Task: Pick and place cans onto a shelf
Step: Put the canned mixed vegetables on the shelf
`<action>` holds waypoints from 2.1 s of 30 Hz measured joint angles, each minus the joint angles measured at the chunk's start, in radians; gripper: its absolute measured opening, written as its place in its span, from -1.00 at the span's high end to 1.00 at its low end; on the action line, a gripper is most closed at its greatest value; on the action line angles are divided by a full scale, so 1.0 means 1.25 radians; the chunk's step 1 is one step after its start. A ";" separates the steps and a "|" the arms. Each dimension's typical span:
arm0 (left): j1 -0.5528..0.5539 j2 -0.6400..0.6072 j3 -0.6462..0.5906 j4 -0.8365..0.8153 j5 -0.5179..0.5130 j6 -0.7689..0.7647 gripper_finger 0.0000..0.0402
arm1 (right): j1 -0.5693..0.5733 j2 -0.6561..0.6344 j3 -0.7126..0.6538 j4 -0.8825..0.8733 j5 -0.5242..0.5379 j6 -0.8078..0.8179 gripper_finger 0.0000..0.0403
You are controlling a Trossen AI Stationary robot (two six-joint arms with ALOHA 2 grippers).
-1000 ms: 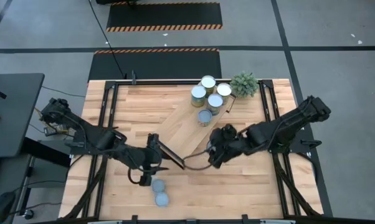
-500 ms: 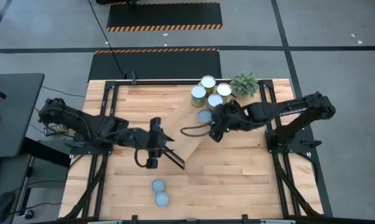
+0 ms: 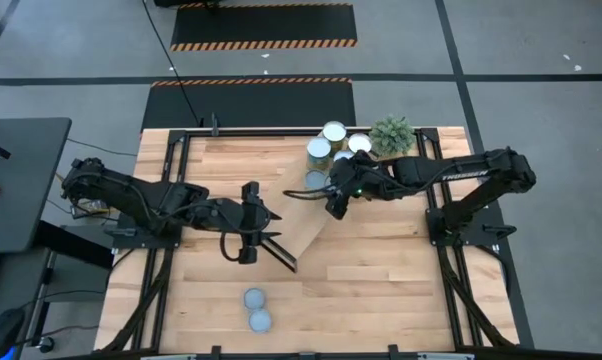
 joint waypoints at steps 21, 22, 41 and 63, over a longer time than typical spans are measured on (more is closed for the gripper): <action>0.000 -0.001 0.035 -0.062 0.000 -0.009 0.14 | -0.047 0.067 -0.002 0.133 -0.026 -0.070 -0.45; 0.000 -0.001 0.035 -0.065 0.000 -0.009 0.14 | -0.047 0.067 -0.002 0.133 -0.028 -0.070 -0.45; -0.001 -0.001 0.035 -0.123 0.000 -0.003 0.14 | 0.002 0.038 0.035 -0.003 -0.030 -0.010 -0.45; 0.002 -0.002 0.035 -0.129 0.000 0.012 0.14 | -0.010 0.037 -0.009 0.073 0.010 -0.015 -0.60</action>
